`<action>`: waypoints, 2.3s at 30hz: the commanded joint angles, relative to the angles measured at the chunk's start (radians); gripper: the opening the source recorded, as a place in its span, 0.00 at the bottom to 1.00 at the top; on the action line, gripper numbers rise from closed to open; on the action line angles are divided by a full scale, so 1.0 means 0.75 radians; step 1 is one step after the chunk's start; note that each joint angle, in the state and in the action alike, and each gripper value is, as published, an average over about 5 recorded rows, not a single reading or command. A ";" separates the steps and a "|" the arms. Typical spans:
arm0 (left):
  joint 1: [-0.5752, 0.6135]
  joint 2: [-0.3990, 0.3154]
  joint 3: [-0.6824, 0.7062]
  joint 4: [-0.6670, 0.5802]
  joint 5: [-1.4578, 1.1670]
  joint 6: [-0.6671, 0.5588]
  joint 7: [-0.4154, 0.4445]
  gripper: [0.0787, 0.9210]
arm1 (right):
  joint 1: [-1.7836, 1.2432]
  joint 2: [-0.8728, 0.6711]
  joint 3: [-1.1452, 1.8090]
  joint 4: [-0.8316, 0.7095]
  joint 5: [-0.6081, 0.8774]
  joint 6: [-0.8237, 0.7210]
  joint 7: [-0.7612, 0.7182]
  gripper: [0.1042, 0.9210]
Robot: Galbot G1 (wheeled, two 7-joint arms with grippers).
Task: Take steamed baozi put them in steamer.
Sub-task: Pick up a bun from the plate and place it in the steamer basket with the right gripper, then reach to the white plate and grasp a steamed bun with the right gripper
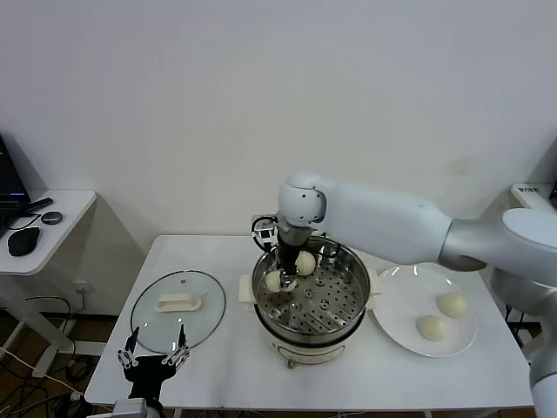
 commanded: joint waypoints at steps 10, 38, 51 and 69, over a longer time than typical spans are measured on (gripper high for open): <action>-0.002 0.000 -0.007 0.001 -0.005 0.004 0.003 0.88 | -0.036 0.058 -0.005 -0.014 -0.022 -0.011 0.023 0.52; -0.020 -0.018 -0.012 0.033 -0.021 0.019 0.018 0.88 | 0.006 -1.097 0.410 0.516 -0.046 0.132 -0.164 0.88; 0.016 -0.015 -0.033 0.035 -0.020 0.019 0.017 0.88 | -0.484 -1.263 0.707 0.462 -0.388 0.382 -0.233 0.88; 0.024 -0.035 -0.051 0.091 0.001 0.021 0.018 0.88 | -0.897 -1.008 0.922 0.099 -0.749 0.642 -0.246 0.88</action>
